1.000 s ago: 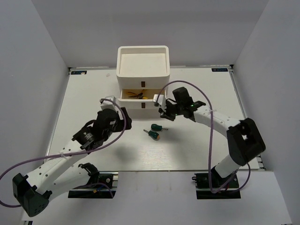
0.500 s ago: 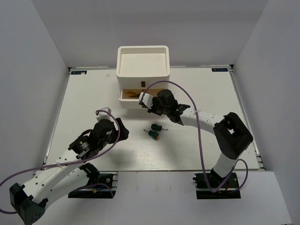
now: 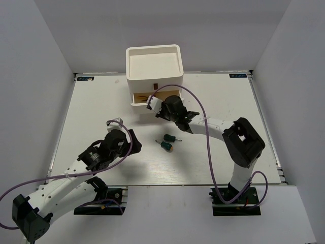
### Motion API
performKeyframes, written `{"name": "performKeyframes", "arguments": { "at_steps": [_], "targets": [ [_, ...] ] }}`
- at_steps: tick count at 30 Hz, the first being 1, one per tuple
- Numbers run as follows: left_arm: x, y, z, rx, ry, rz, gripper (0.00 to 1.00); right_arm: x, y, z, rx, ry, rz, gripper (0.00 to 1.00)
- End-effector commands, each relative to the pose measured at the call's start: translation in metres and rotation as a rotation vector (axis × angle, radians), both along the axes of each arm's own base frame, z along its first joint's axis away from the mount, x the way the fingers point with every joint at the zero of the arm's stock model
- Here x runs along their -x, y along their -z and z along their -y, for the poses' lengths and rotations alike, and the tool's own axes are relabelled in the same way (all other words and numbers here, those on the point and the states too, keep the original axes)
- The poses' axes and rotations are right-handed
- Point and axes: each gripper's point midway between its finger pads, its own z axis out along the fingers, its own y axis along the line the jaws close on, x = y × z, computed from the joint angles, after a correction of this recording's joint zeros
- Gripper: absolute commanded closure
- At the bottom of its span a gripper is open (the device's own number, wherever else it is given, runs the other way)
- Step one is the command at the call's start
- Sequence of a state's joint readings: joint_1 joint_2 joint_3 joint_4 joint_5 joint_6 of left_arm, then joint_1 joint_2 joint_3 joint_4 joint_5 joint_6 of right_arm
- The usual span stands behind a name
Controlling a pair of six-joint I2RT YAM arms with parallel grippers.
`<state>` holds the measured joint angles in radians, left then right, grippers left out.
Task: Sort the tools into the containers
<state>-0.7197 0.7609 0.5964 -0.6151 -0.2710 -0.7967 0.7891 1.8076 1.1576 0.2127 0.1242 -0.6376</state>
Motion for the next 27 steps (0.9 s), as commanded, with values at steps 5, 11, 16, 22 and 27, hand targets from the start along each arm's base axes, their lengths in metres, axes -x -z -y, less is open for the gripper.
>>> {"name": "performKeyframes", "arguments": {
  "at_steps": [5, 11, 16, 22, 27],
  "targets": [
    [0.002, -0.004, 0.001, 0.03, -0.005, 0.009, 0.07, -0.016, -0.055, -0.025, -0.181, -0.022, 0.052, 1.0],
    [0.006, 0.0, -0.001, 0.032, -0.011, 0.001, 0.07, 0.004, -0.047, -0.04, -0.23, -0.14, -0.101, 1.0],
    [0.007, 0.0, -0.003, 0.032, -0.011, 0.001, 0.07, -0.009, -0.047, -0.041, -0.244, -0.108, -0.093, 1.0],
    [0.009, 0.001, -0.005, 0.04, -0.017, 0.0, 0.07, -0.036, -0.054, -0.04, -0.254, -0.03, -0.038, 1.0],
    [0.01, -0.001, -0.004, 0.052, -0.022, 0.004, 0.07, -0.048, -0.06, -0.036, -0.233, 0.014, 0.02, 1.0]
  ]
}}
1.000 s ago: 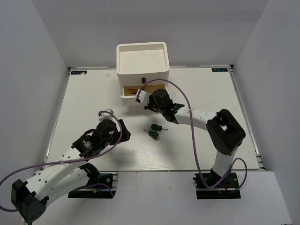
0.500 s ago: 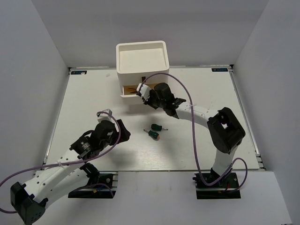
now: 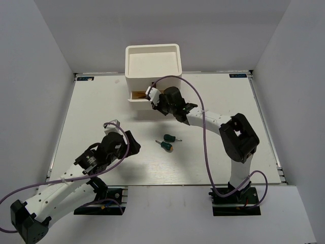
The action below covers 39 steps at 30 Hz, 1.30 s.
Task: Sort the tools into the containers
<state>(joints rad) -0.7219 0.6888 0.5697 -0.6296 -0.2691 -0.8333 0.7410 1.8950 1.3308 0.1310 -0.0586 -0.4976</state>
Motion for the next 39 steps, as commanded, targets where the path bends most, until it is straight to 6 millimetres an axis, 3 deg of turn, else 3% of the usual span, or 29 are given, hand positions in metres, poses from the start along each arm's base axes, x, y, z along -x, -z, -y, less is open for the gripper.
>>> {"name": "performKeyframes", "arguments": {
  "at_steps": [1, 5, 13, 18, 25, 39],
  "targets": [
    [0.003, 0.002, -0.001, 0.005, -0.003, -0.008, 0.07, -0.038, -0.049, -0.007, -0.073, 0.089, 0.166, 1.0],
    [0.003, 0.002, -0.001, 0.005, -0.003, -0.008, 0.07, -0.054, -0.051, 0.003, -0.039, 0.161, 0.2, 1.0],
    [0.002, 0.002, 0.0, 0.005, -0.003, -0.008, 0.07, -0.052, -0.042, 0.002, -0.039, 0.118, 0.166, 1.0],
    [0.001, 0.0, 0.001, 0.005, -0.003, -0.008, 0.07, -0.073, -0.048, 0.002, -0.023, 0.171, 0.22, 1.0],
    [-0.001, 0.003, 0.002, -0.003, -0.003, -0.017, 0.07, -0.09, -0.041, 0.005, 0.008, 0.212, 0.253, 1.0],
    [-0.016, 0.008, 0.017, -0.015, 0.027, -0.002, 0.09, -0.096, -0.039, 0.02, 0.018, 0.249, 0.26, 1.0]
  ]
}}
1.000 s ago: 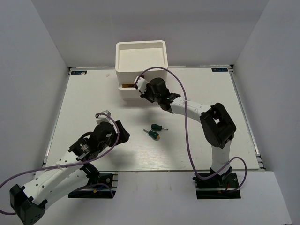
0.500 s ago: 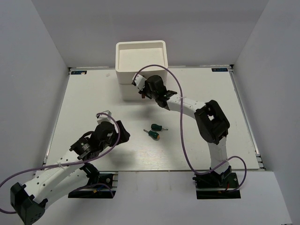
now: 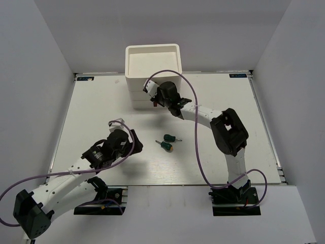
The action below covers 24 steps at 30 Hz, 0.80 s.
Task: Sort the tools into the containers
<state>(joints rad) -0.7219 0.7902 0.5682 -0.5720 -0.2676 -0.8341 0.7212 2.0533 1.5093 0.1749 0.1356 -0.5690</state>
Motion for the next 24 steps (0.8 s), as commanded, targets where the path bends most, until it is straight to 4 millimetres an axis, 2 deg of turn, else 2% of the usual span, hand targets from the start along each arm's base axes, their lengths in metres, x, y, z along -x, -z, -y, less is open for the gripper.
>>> {"name": "performKeyframes", "arguments": {
  "at_steps": [1, 4, 6, 7, 8, 9, 10, 11, 12, 13, 14, 15, 16, 17, 18, 19, 20, 22, 23, 24],
  "targets": [
    [-0.009, 0.0, 0.01, -0.005, 0.033, 0.02, 0.09, -0.028, -0.033, 0.014, -0.047, 0.079, 0.116, 1.0],
    [-0.021, -0.004, 0.019, -0.021, 0.064, 0.056, 0.18, -0.026, -0.033, 0.014, -0.074, 0.084, 0.088, 1.0],
    [-0.035, -0.003, 0.02, -0.055, 0.055, 0.094, 0.27, -0.009, -0.041, 0.007, -0.132, 0.021, 0.001, 1.0],
    [-0.041, -0.008, 0.023, -0.056, 0.051, 0.118, 0.38, 0.002, -0.04, 0.008, -0.161, 0.021, -0.062, 1.0],
    [-0.051, -0.016, 0.027, -0.042, 0.044, 0.166, 0.43, 0.016, -0.047, 0.017, -0.197, 0.018, -0.119, 1.0],
    [-0.059, -0.011, 0.025, -0.072, 0.024, 0.177, 0.49, 0.03, -0.048, 0.012, -0.227, -0.034, -0.168, 0.95],
    [-0.066, -0.016, 0.027, -0.079, 0.016, 0.202, 0.62, 0.042, -0.035, 0.018, -0.243, -0.027, -0.242, 0.9],
    [-0.074, -0.02, 0.03, -0.069, -0.002, 0.231, 0.67, 0.055, -0.036, 0.024, -0.268, -0.021, -0.277, 0.82],
    [-0.081, -0.023, 0.028, -0.09, -0.019, 0.256, 0.71, 0.062, -0.045, 0.03, -0.292, -0.015, -0.283, 0.73],
    [-0.089, -0.016, 0.031, -0.115, -0.021, 0.253, 0.77, 0.073, -0.04, 0.038, -0.309, 0.007, -0.326, 0.54],
    [-0.101, -0.024, 0.032, -0.105, -0.051, 0.282, 0.78, 0.078, -0.037, 0.045, -0.323, 0.031, -0.355, 0.5],
    [-0.106, -0.022, 0.033, -0.124, -0.055, 0.285, 0.79, 0.081, -0.033, 0.051, -0.327, 0.049, -0.381, 0.47],
    [-0.112, -0.011, 0.035, -0.162, -0.052, 0.269, 0.81, 0.088, -0.026, 0.058, -0.328, 0.097, -0.436, 0.47],
    [-0.118, -0.009, 0.038, -0.175, -0.052, 0.279, 0.81, 0.091, -0.026, 0.062, -0.348, 0.123, -0.466, 0.5],
    [-0.131, -0.018, 0.044, -0.166, -0.065, 0.326, 0.79, 0.093, -0.027, 0.072, -0.359, 0.146, -0.486, 0.53],
    [-0.135, -0.014, 0.048, -0.163, -0.066, 0.33, 0.73, 0.095, -0.026, 0.076, -0.38, 0.164, -0.511, 0.58],
    [-0.146, -0.021, 0.051, -0.166, -0.092, 0.36, 0.41, 0.098, -0.026, 0.078, -0.388, 0.164, -0.522, 0.58],
    [-0.161, -0.003, 0.06, -0.192, -0.099, 0.344, 0.19, 0.104, -0.029, 0.093, -0.419, 0.202, -0.539, 0.58],
    [-0.175, -0.013, 0.07, -0.183, -0.111, 0.362, 0.09, 0.106, -0.025, 0.101, -0.418, 0.217, -0.547, 0.58],
    [-0.182, 0.008, 0.076, -0.221, -0.101, 0.322, 0.09, 0.107, -0.024, 0.11, -0.421, 0.234, -0.542, 0.58]
  ]
}}
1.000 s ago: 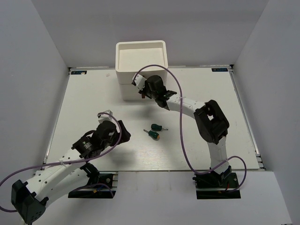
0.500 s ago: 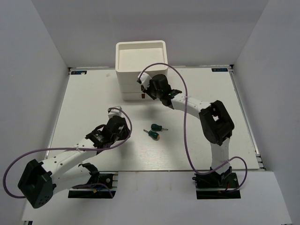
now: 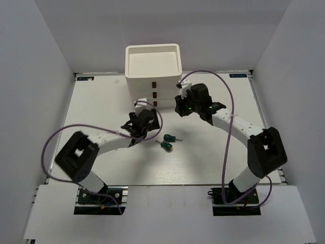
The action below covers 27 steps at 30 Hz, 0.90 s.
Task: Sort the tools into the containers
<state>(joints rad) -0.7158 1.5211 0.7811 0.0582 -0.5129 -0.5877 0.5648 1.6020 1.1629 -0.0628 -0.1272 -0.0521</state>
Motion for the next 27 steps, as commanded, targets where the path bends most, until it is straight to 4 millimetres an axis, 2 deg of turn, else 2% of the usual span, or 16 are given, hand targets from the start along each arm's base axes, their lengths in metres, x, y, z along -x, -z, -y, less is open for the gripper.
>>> {"name": "performKeyframes", "arguments": {
  "at_steps": [1, 2, 3, 4, 6, 7, 8, 9, 10, 11, 12, 13, 14, 19, 27],
  "targets": [
    [-0.045, -0.012, 0.015, -0.021, -0.053, 0.077, 0.09, 0.015, -0.001, 0.024, -0.045, 0.068, -0.07, 0.58],
    [-0.058, -0.022, 0.025, -0.008, -0.062, 0.101, 0.09, 0.013, -0.005, 0.031, -0.049, 0.081, -0.055, 0.58],
    [-0.063, -0.006, 0.026, -0.052, -0.062, 0.081, 0.09, 0.015, -0.002, 0.039, -0.044, 0.096, -0.06, 0.58],
    [-0.069, -0.016, 0.031, -0.028, -0.064, 0.107, 0.09, 0.015, -0.001, 0.047, -0.044, 0.11, -0.059, 0.58],
    [-0.083, -0.007, 0.036, -0.058, -0.078, 0.112, 0.13, 0.015, -0.002, 0.055, -0.047, 0.128, -0.058, 0.58],
    [-0.088, -0.007, 0.037, -0.071, -0.085, 0.125, 0.13, 0.015, 0.007, 0.066, -0.04, 0.15, -0.074, 0.58],
    [-0.098, -0.012, 0.036, -0.068, -0.112, 0.144, 0.15, 0.015, -0.001, 0.07, -0.05, 0.159, -0.056, 0.58],
    [-0.101, -0.001, 0.038, -0.09, -0.104, 0.136, 0.16, 0.015, -0.001, 0.073, -0.059, 0.162, -0.055, 0.58],
    [-0.104, 0.002, 0.038, -0.097, -0.111, 0.135, 0.18, 0.016, 0.004, 0.084, -0.056, 0.187, -0.065, 0.58],
    [-0.111, -0.003, 0.035, -0.101, -0.129, 0.152, 0.18, 0.017, 0.003, 0.087, -0.062, 0.192, -0.063, 0.58],
    [-0.113, 0.003, 0.036, -0.116, -0.121, 0.152, 0.19, 0.018, 0.005, 0.091, -0.068, 0.199, -0.072, 0.58],
    [-0.116, -0.003, 0.037, -0.107, -0.131, 0.169, 0.19, 0.019, 0.006, 0.094, -0.07, 0.202, -0.073, 0.58],
    [-0.121, 0.001, 0.034, -0.111, -0.14, 0.165, 0.21, 0.018, 0.012, 0.104, -0.065, 0.228, -0.085, 0.6],
    [-0.135, -0.002, 0.038, -0.125, -0.136, 0.184, 0.24, 0.02, 0.017, 0.11, -0.098, 0.237, -0.119, 0.6],
    [-0.139, 0.0, 0.04, -0.137, -0.128, 0.192, 0.28, 0.012, 0.017, 0.115, -0.128, 0.247, -0.142, 0.61]
  ]
}}
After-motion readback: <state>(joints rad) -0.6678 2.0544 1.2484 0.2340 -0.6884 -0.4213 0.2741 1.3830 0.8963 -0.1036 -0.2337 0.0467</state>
